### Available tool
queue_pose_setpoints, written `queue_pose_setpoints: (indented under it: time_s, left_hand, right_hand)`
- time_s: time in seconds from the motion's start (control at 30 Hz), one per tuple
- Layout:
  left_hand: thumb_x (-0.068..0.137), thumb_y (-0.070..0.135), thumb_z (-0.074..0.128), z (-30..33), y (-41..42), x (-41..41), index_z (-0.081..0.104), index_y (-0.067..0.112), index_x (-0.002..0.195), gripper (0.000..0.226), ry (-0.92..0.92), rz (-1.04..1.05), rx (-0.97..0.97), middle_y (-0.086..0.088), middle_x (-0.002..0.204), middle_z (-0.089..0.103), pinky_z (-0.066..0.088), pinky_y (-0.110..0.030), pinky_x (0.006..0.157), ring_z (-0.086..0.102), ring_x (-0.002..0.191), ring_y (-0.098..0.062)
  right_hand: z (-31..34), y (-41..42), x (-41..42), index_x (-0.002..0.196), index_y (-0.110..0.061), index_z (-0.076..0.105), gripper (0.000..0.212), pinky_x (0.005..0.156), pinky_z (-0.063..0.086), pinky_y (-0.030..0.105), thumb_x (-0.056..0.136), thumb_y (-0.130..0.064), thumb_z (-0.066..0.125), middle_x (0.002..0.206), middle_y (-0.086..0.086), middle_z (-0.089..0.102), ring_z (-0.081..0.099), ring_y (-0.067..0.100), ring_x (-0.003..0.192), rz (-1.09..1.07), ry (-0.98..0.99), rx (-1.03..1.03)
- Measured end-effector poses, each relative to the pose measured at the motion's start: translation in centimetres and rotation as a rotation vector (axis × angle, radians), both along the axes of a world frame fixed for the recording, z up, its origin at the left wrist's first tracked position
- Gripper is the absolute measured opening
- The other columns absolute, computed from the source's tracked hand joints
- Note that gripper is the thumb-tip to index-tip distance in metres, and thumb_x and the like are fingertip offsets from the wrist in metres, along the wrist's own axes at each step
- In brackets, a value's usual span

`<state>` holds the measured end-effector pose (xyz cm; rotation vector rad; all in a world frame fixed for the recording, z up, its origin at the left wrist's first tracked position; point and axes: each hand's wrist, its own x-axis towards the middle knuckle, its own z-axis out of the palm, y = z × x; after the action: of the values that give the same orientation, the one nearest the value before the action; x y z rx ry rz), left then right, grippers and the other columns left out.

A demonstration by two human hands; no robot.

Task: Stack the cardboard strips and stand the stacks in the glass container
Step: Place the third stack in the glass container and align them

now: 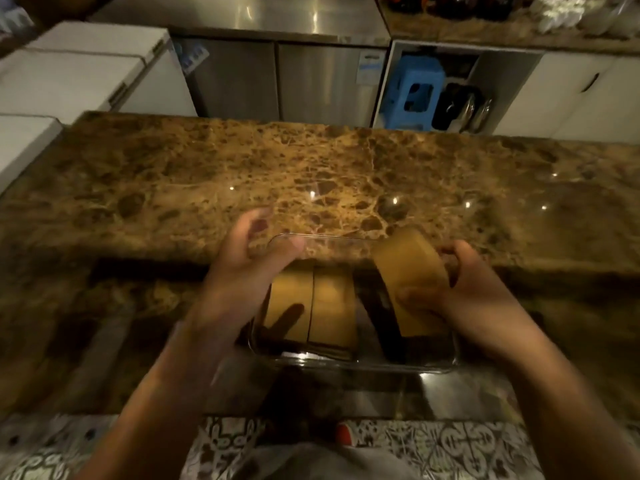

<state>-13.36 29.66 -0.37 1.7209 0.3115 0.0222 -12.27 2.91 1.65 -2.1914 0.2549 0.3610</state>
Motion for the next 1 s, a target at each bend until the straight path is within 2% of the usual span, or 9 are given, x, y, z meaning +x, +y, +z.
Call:
queue_pose_setpoints:
  time_s: [0.1, 0.23, 0.33, 0.4, 0.47, 0.53, 0.7, 0.87, 1.0]
  left_hand:
    - [0.059, 0.065, 0.075, -2.1, 1.1, -0.4, 0.054, 0.059, 0.111, 0.056, 0.172, 0.019, 0.06, 0.008, 0.137, 0.051, 0.049, -0.041, 0.094, 0.05, 0.125, -0.017]
    - [0.086, 0.028, 0.073, -4.4, 1.4, -0.7, 0.057, 0.03, 0.122, 0.039, 0.28, -0.038, -0.133, -0.001, 0.116, 0.066, 0.055, -0.033, 0.076, 0.066, 0.101, -0.016]
    - [0.091, 0.022, 0.067, -4.5, 1.2, -0.9, 0.056, 0.019, 0.128, 0.038, 0.321, -0.063, -0.226, -0.012, 0.116, 0.07, 0.056, -0.047, 0.091, 0.068, 0.104, -0.028]
    - [0.093, 0.02, 0.064, -4.2, 1.2, -0.8, 0.057, 0.017, 0.127, 0.035, 0.32, -0.055, -0.24, -0.016, 0.115, 0.069, 0.057, -0.042, 0.082, 0.068, 0.104, -0.03]
    - [0.093, 0.02, 0.064, -4.1, 1.2, -0.8, 0.058, 0.018, 0.125, 0.033, 0.319, -0.054, -0.241, -0.011, 0.11, 0.07, 0.059, -0.027, 0.064, 0.07, 0.093, -0.019]
    - [0.092, 0.018, 0.065, -4.1, 1.2, -0.9, 0.058, 0.018, 0.124, 0.033, 0.313, -0.06, -0.255, -0.006, 0.103, 0.071, 0.056, -0.021, 0.055, 0.071, 0.08, -0.011]
    - [0.086, 0.015, 0.071, -4.6, 1.7, -0.8, 0.057, 0.017, 0.127, 0.044, 0.306, -0.081, -0.274, -0.005, 0.103, 0.073, 0.056, -0.023, 0.055, 0.074, 0.077, -0.012]
    - [0.059, 0.027, 0.083, -4.7, 2.0, -1.3, 0.058, 0.025, 0.123, 0.069, 0.288, -0.111, -0.265, -0.004, 0.115, 0.069, 0.056, -0.022, 0.057, 0.073, 0.089, -0.013]
    - [0.078, 0.013, 0.078, -4.7, 2.4, -0.8, 0.055, 0.018, 0.129, 0.056, 0.281, -0.081, -0.24, -0.01, 0.122, 0.065, 0.056, -0.036, 0.073, 0.067, 0.103, -0.024]
  right_hand:
    - [-1.1, 1.3, -1.0, 0.109, -0.046, 0.038, 0.066, 0.062, 0.057, 0.032, 0.06, -0.052, 0.082, 0.088, -0.018, 0.065, 0.065, 0.007, 0.076, 0.042, 0.02, -0.226]
    - [-2.0, 2.6, -1.3, 0.112, -0.04, 0.032, 0.063, 0.07, 0.059, 0.037, 0.069, -0.049, 0.076, 0.086, -0.014, 0.064, 0.065, 0.013, 0.078, 0.005, 0.049, -0.318]
    - [-2.0, 3.1, -1.4, 0.119, -0.035, 0.033, 0.066, 0.074, 0.058, 0.038, 0.069, -0.048, 0.074, 0.089, -0.011, 0.062, 0.065, 0.017, 0.085, -0.053, 0.057, -0.32]
    - [-2.2, 3.6, -1.6, 0.121, -0.032, 0.034, 0.066, 0.071, 0.054, 0.035, 0.069, -0.046, 0.073, 0.088, -0.012, 0.059, 0.062, 0.018, 0.086, -0.07, 0.06, -0.338]
    - [-2.5, 4.1, -1.4, 0.122, -0.029, 0.034, 0.065, 0.075, 0.054, 0.037, 0.071, -0.044, 0.073, 0.093, -0.009, 0.059, 0.062, 0.021, 0.092, -0.089, 0.098, -0.319]
    - [-3.0, 4.5, -1.1, 0.121, -0.027, 0.035, 0.064, 0.079, 0.054, 0.039, 0.073, -0.044, 0.074, 0.101, -0.004, 0.06, 0.061, 0.024, 0.098, -0.101, 0.158, -0.282]
    - [-3.9, 4.8, -0.4, 0.138, -0.015, 0.038, 0.079, 0.095, 0.053, 0.047, 0.077, -0.04, 0.08, 0.123, 0.007, 0.061, 0.059, 0.029, 0.113, -0.096, 0.236, -0.254]
    - [-4.3, 5.1, -0.4, 0.145, -0.013, 0.04, 0.085, 0.097, 0.051, 0.045, 0.077, -0.049, 0.076, 0.129, 0.008, 0.063, 0.059, 0.031, 0.119, -0.04, 0.211, -0.392]
    - [-4.4, 4.9, -0.5, 0.135, -0.01, 0.049, 0.067, 0.088, 0.051, 0.039, 0.086, -0.053, 0.066, 0.12, 0.009, 0.066, 0.061, 0.03, 0.111, -0.031, 0.188, -0.442]
